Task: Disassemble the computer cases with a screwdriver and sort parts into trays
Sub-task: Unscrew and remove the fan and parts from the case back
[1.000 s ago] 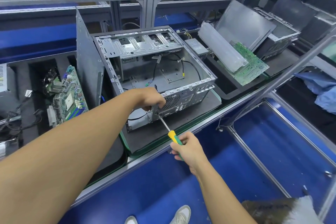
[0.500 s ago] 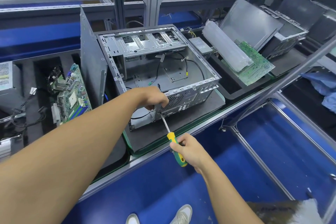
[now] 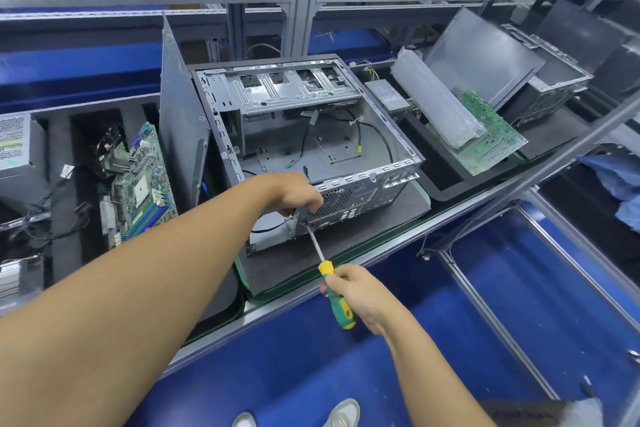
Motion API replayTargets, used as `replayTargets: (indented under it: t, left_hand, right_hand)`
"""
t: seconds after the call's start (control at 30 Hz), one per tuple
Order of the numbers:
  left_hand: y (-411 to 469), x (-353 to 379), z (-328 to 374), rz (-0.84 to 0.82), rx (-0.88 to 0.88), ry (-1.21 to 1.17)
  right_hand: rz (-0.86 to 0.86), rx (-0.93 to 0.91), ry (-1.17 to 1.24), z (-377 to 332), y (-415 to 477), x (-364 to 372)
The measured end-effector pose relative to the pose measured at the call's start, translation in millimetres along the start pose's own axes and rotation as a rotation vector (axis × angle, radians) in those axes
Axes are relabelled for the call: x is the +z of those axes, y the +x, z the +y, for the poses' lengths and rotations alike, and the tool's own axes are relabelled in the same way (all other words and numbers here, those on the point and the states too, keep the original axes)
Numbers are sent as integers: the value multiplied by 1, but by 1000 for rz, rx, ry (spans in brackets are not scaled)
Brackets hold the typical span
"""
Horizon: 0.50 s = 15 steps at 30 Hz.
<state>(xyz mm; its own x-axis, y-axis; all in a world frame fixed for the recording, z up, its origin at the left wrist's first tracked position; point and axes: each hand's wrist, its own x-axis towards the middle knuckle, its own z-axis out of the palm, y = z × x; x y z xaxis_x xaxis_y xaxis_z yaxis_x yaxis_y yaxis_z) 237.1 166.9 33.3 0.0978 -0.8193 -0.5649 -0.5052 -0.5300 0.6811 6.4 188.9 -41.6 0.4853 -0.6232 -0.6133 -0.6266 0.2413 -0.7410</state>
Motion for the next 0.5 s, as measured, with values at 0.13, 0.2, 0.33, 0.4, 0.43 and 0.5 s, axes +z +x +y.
replayTargets:
  t: [0.13,0.2,0.33,0.4,0.43,0.5]
  left_hand:
    - [-2,0,2,14,-9,50]
    - [-3,-1,3,11,-18,82]
    - [-2,-2,2,0,-23,200]
    - [0,-2,2,-9,-13,221]
    - [1,-3,1,-7,-15,233]
    - [1,-4,1,-5,-34,254]
  right_hand:
    - [61,-28,35,0,1,3]
    - [43,-29,-12,-2,2,2]
    - [-47,67,89,-6,1,-3]
    - [-66,51,74,-5,3,-4]
    - [-64,11,38,-3,4,-5]
    - [-40,-62,25,2,6,-5]
